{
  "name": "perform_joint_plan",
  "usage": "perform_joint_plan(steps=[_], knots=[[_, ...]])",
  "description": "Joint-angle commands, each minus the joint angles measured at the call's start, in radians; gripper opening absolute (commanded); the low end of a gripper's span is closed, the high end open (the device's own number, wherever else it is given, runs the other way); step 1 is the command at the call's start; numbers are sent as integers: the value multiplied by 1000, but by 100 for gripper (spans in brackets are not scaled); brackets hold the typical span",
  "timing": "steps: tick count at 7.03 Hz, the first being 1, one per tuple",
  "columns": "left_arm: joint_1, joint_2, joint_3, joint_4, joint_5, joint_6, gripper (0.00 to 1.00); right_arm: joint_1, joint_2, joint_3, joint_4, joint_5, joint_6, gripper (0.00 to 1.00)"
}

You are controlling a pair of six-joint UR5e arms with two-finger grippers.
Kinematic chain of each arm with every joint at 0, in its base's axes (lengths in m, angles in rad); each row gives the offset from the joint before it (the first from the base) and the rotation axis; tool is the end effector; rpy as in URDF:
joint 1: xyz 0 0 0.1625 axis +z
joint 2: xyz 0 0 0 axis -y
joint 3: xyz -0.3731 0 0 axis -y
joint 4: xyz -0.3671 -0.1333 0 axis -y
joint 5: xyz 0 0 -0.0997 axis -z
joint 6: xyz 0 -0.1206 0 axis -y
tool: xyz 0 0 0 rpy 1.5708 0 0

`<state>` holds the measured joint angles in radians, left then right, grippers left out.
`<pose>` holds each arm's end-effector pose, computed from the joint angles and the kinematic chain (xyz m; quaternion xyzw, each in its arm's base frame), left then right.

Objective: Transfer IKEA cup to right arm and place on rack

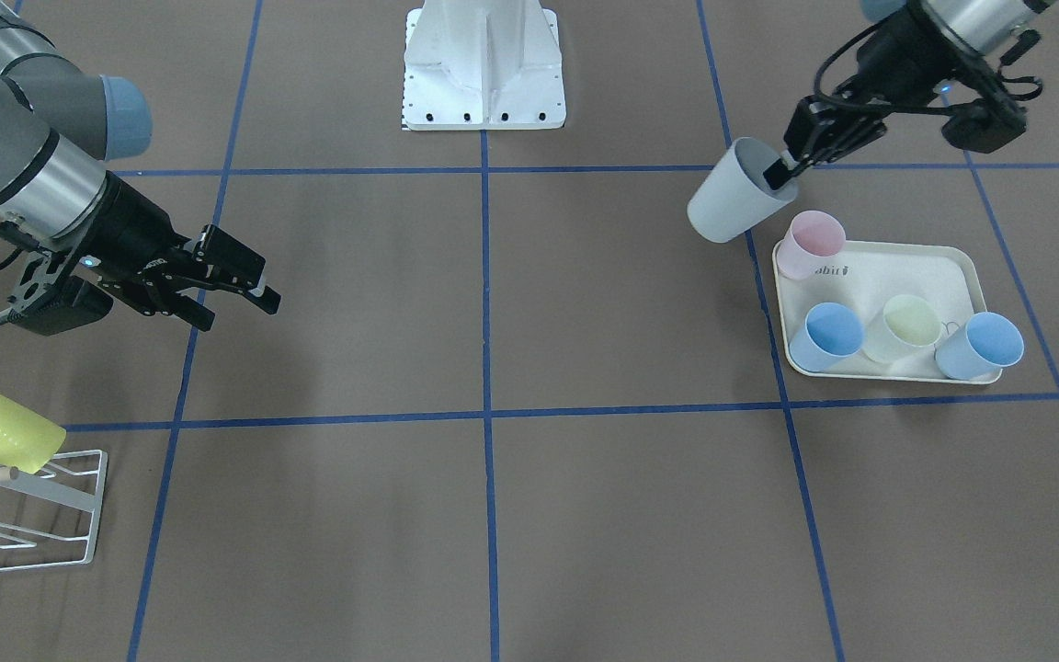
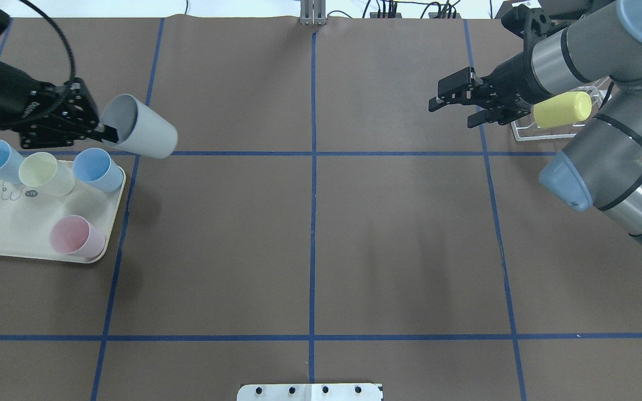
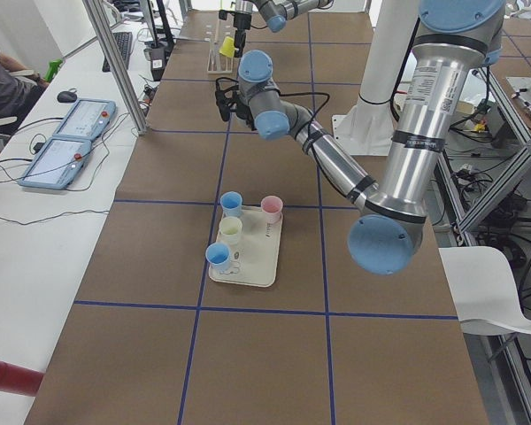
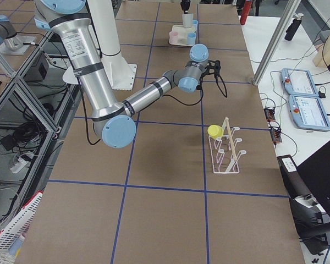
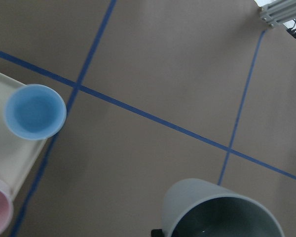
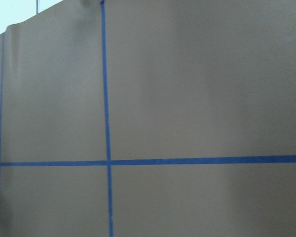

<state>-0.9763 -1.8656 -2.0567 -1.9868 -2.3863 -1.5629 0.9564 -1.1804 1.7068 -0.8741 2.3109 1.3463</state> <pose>0.2326 -0.4253 0.1986 -0.0445 0.6106 -0.1554 0.7753 -0.2902 -0.5015 0.2597 0.0520 -0.6095 0.0793 0.7871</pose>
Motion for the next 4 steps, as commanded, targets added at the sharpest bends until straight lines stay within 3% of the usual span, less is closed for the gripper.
perform_joint_plan(steps=[1, 2, 3, 4], knots=[[114, -114, 67, -164, 7, -159, 0, -21, 2, -29, 253, 1, 205, 99], [117, -116, 102, -339, 44, -295, 0, -37, 2, -30, 364, 1, 284, 99], [163, -125, 152, -565, 171, -530, 0, -47, 4, -32, 505, -7, 389, 99], [186, -121, 205, -756, 208, -599, 0, -48, 8, -33, 589, -7, 458, 99]])
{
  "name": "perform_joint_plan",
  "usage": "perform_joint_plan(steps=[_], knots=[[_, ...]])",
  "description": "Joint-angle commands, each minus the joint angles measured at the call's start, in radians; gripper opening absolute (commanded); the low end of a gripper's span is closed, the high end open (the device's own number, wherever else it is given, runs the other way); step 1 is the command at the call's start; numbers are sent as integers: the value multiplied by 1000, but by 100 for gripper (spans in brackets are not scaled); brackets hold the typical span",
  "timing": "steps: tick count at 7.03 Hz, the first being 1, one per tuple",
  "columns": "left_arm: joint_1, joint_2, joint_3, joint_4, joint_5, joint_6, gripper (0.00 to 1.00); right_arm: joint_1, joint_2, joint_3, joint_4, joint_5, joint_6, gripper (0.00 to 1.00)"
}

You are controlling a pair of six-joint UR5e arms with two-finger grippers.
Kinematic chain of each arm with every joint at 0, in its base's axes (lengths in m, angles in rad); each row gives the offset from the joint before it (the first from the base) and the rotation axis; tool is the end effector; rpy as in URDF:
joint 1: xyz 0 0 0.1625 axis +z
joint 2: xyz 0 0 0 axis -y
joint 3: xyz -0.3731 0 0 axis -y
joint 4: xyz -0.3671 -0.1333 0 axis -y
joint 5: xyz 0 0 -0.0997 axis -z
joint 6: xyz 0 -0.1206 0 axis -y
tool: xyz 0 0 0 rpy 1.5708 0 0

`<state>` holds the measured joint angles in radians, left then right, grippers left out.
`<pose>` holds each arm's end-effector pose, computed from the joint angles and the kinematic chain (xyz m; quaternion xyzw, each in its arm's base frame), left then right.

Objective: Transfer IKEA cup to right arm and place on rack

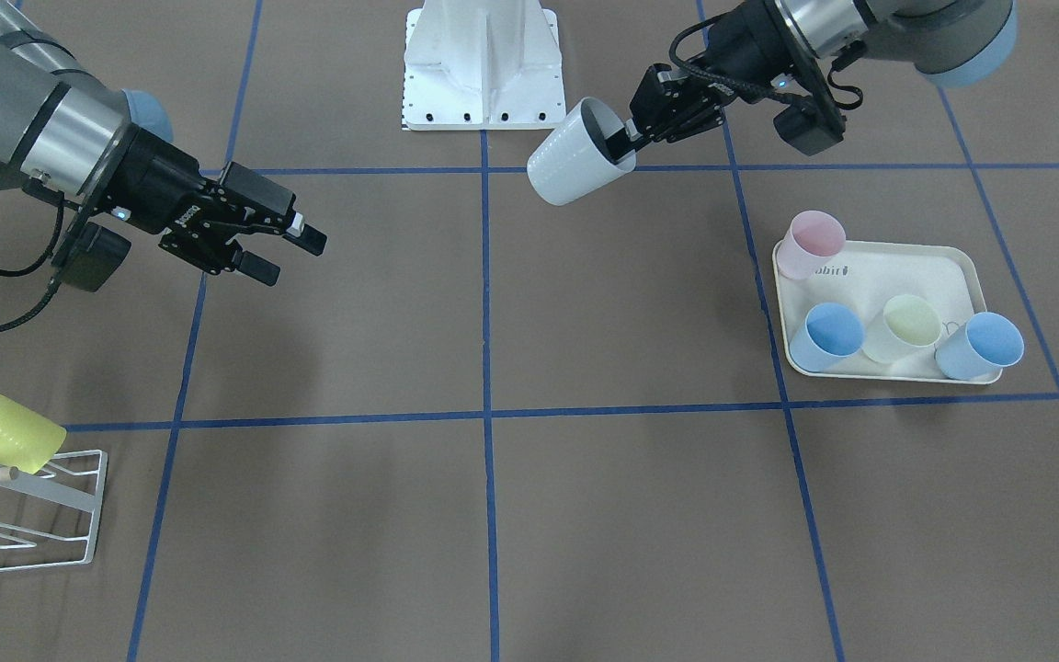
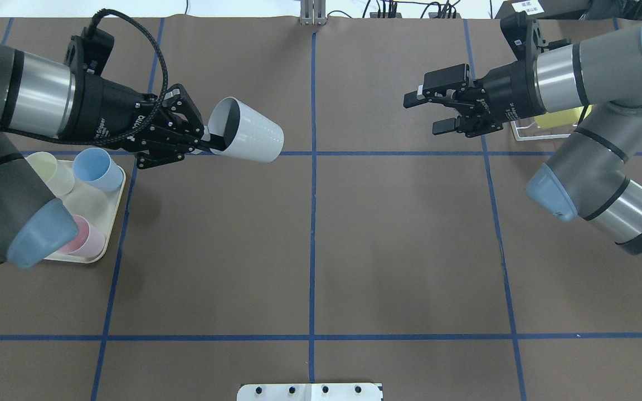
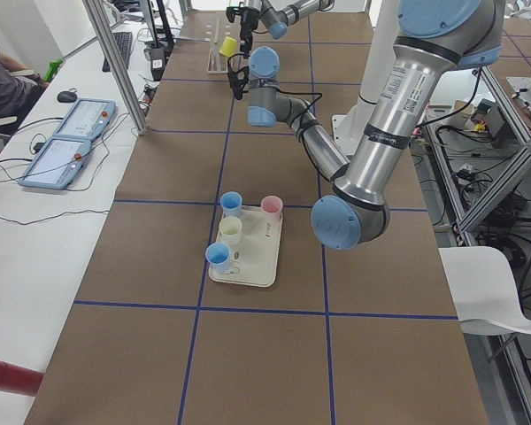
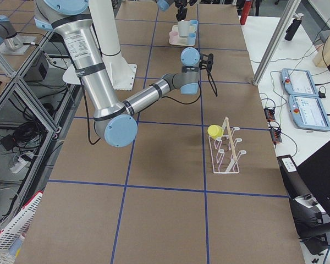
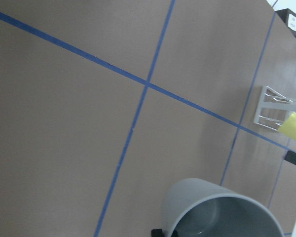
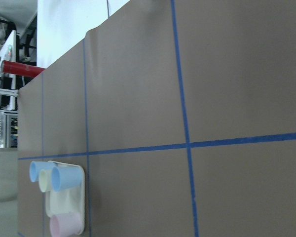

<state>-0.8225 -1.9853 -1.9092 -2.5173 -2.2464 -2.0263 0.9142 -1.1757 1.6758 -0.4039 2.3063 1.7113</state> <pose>0.2969 -0.4048 0.1420 -0.0858 0.7367 -0.1717 0.6484 -0.2913 -0.4638 0.2230 0.0368 -0.7309 0.0857 0.6760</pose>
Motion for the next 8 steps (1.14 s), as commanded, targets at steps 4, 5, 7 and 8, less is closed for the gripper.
perform_joint_plan(steps=[4, 5, 7, 8], knots=[[48, -4, 114, -478, 102, -441, 0, -49, 64, -4, 343, -62, 269, 97], [48, -25, 152, -498, 100, -443, 0, -105, 64, -4, 447, -165, 351, 96], [52, -33, 162, -643, 149, -642, 0, -176, 82, -5, 532, -260, 387, 95], [57, -33, 165, -687, 168, -737, 0, -192, 102, -5, 548, -283, 387, 95]])
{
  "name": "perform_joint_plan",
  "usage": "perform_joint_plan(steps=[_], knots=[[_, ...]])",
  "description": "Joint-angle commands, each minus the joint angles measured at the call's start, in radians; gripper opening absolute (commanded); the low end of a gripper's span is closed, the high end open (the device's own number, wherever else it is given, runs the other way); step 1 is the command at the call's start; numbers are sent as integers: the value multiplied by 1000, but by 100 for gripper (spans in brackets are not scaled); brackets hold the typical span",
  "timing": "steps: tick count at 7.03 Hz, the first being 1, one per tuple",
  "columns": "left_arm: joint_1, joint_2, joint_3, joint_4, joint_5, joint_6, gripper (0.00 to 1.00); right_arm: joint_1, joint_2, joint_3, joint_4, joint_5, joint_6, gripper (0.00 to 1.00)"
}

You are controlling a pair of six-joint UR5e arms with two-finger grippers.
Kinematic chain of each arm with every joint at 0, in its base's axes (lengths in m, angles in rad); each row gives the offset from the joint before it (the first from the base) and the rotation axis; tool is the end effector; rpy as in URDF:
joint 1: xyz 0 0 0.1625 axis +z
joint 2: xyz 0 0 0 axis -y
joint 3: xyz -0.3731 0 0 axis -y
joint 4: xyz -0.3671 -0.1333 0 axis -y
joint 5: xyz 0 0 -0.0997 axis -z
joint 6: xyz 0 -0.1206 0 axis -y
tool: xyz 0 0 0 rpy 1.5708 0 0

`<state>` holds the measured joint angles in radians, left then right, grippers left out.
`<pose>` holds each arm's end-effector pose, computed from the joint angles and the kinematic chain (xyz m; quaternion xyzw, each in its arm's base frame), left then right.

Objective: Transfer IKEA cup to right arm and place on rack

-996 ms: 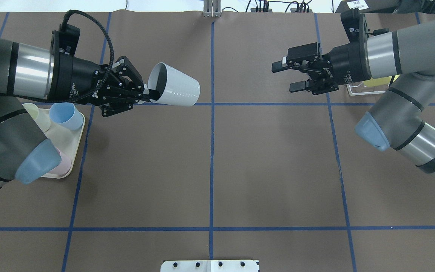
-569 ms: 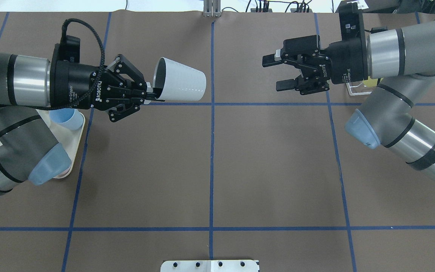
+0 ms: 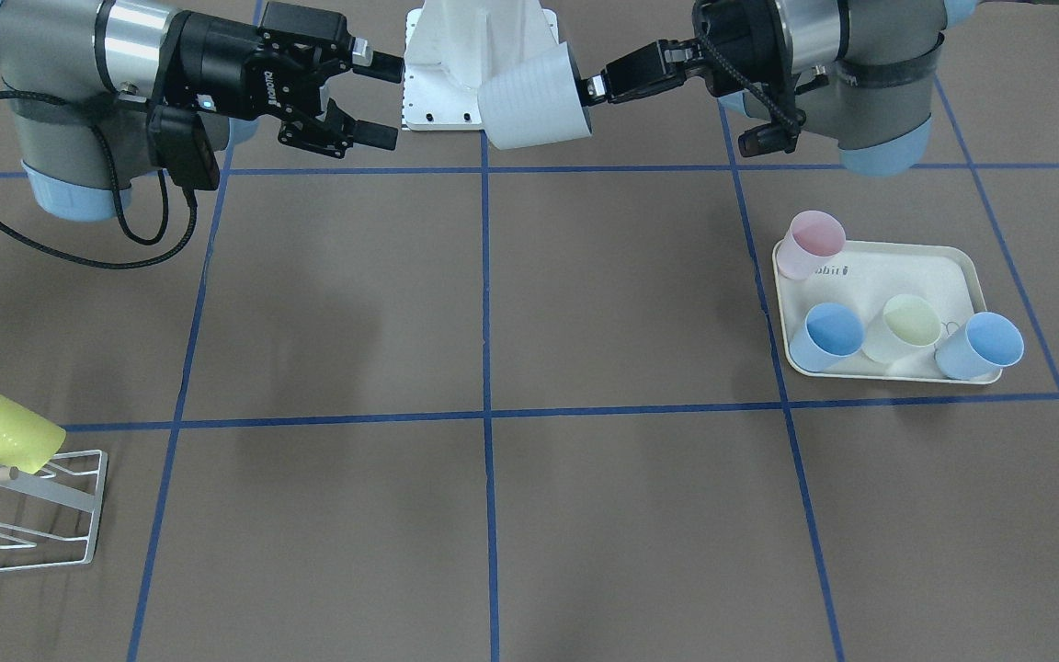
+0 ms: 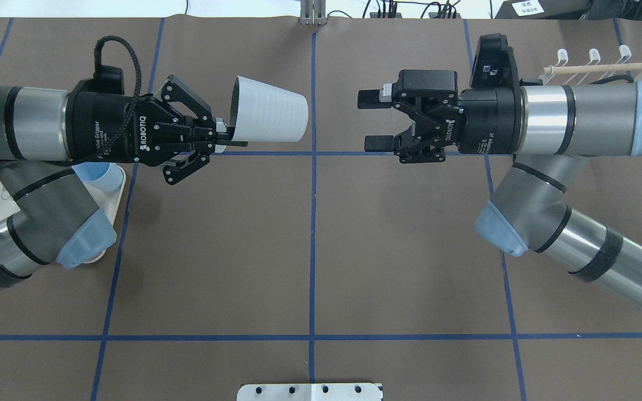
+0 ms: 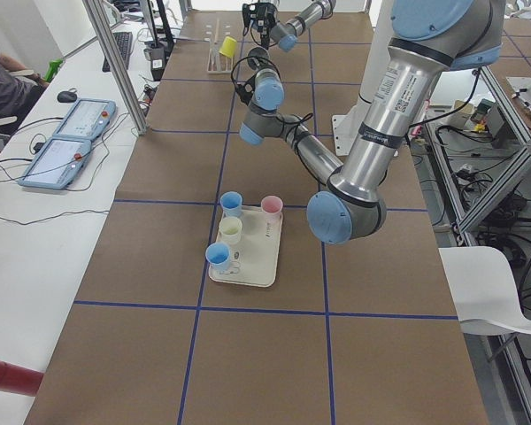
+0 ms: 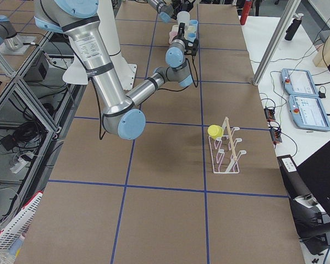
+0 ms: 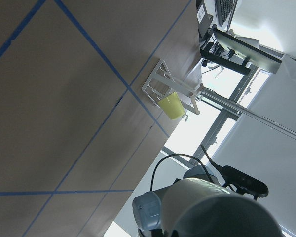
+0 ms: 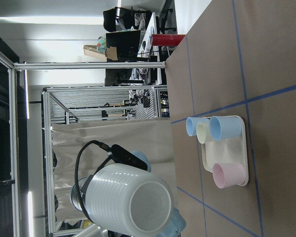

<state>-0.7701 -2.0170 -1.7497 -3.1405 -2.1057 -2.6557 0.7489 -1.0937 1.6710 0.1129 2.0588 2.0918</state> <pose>0.2979 -0.3890 0.1427 -0.2535 0.8289 -0.2107 0.4519 -0.3122 -0.3950 0.1489 -0.0025 -0.8838 0.0694 0.4626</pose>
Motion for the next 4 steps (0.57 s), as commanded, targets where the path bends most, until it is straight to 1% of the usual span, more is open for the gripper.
perform_joint_plan(steps=[1, 2, 4], knots=[[29, 0, 13, -148, 92, -162, 0, -45, 24, -17, 90, -63, 7, 95], [53, 0, 15, -164, 107, -170, 0, -71, 31, -37, 147, -109, 7, 95], [87, -2, 6, -164, 125, -179, 0, -86, 49, -40, 152, -138, 7, 98]])
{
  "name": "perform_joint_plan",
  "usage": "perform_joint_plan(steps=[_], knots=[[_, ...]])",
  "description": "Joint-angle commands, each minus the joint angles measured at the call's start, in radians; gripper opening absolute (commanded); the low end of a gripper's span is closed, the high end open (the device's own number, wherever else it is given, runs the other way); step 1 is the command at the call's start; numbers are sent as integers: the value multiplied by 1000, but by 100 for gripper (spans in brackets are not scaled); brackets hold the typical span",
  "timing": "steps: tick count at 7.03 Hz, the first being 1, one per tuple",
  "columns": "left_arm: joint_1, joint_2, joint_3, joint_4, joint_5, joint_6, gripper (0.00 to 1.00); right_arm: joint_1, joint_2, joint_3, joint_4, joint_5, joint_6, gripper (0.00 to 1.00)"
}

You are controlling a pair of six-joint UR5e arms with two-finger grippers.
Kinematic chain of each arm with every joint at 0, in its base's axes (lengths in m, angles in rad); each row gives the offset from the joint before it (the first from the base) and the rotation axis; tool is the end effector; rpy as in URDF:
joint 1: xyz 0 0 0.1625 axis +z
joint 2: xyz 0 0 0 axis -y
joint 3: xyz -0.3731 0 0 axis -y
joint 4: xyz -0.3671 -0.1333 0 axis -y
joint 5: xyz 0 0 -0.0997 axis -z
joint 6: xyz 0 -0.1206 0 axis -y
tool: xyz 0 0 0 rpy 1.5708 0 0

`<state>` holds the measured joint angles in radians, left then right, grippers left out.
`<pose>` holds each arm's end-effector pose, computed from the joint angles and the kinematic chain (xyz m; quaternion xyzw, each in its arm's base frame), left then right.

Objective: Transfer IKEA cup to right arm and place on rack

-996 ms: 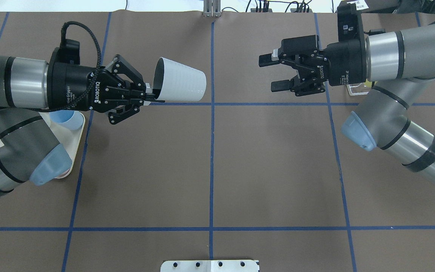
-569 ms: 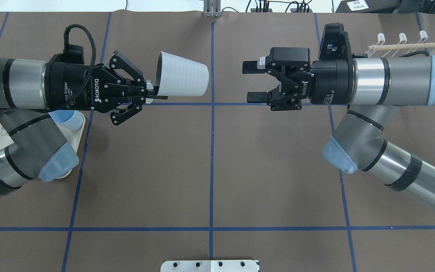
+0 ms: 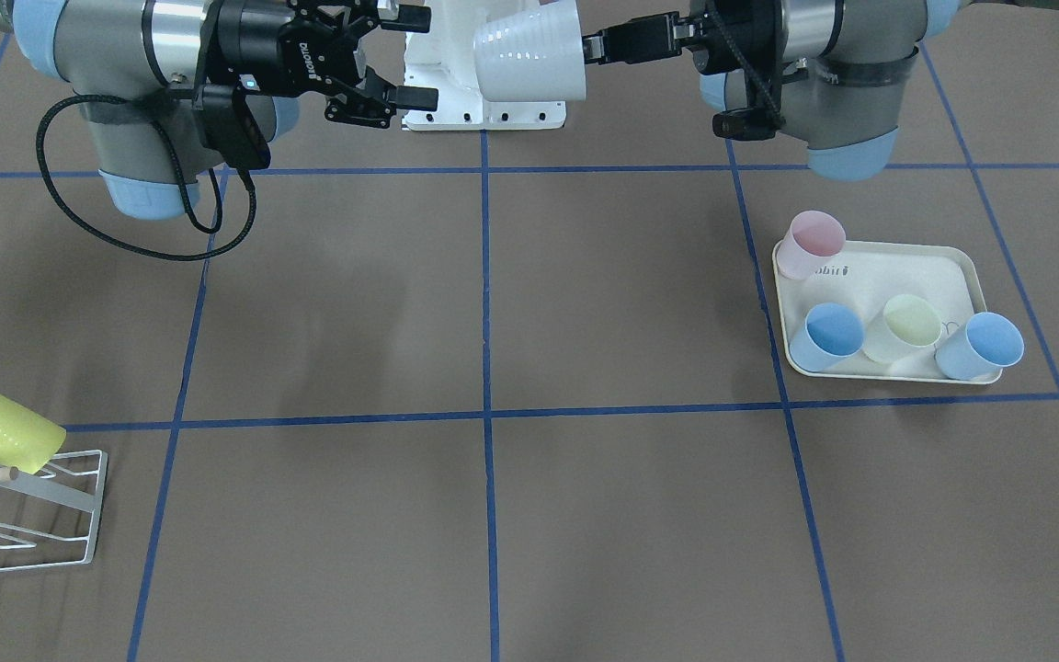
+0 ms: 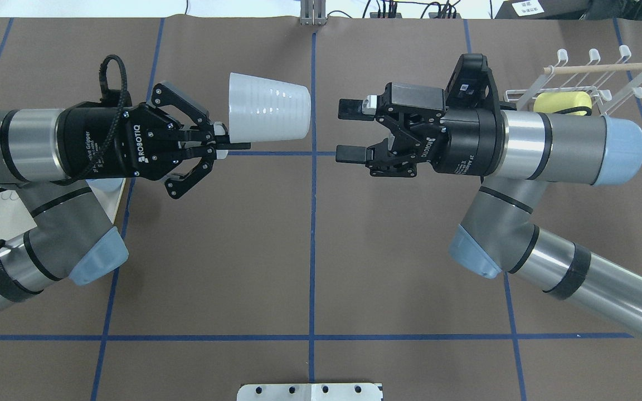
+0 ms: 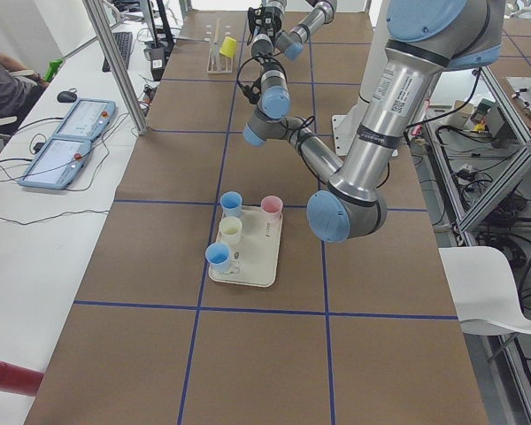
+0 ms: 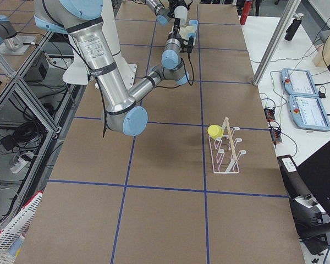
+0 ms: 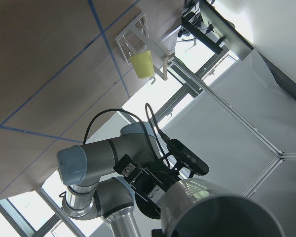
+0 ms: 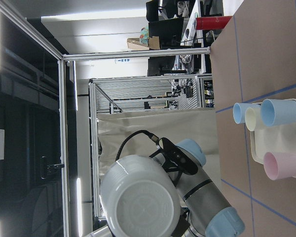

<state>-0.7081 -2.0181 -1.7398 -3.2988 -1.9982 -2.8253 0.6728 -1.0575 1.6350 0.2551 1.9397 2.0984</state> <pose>0.3027 -0.3688 0.1387 -0.3223 0.8450 -0.2067 0.3734 -0.3294 -0.3773 0.1368 0.0005 -0.9192 0.0592 0.3893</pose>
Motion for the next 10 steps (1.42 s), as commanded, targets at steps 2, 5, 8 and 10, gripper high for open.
perform_joint_plan(steps=[2, 5, 8, 10], knots=[[52, -2, -6, -5, 56, -9, 0, -18, 16, -3, 12, -21, 0, 98], [65, -17, 6, -4, 59, -8, 0, -33, 39, -12, 12, -24, -2, 98], [79, -19, 9, -2, 58, -8, 0, -36, 50, -23, 12, -44, -2, 96], [82, -19, 9, -2, 58, -8, 0, -36, 53, -26, 12, -44, -2, 96]])
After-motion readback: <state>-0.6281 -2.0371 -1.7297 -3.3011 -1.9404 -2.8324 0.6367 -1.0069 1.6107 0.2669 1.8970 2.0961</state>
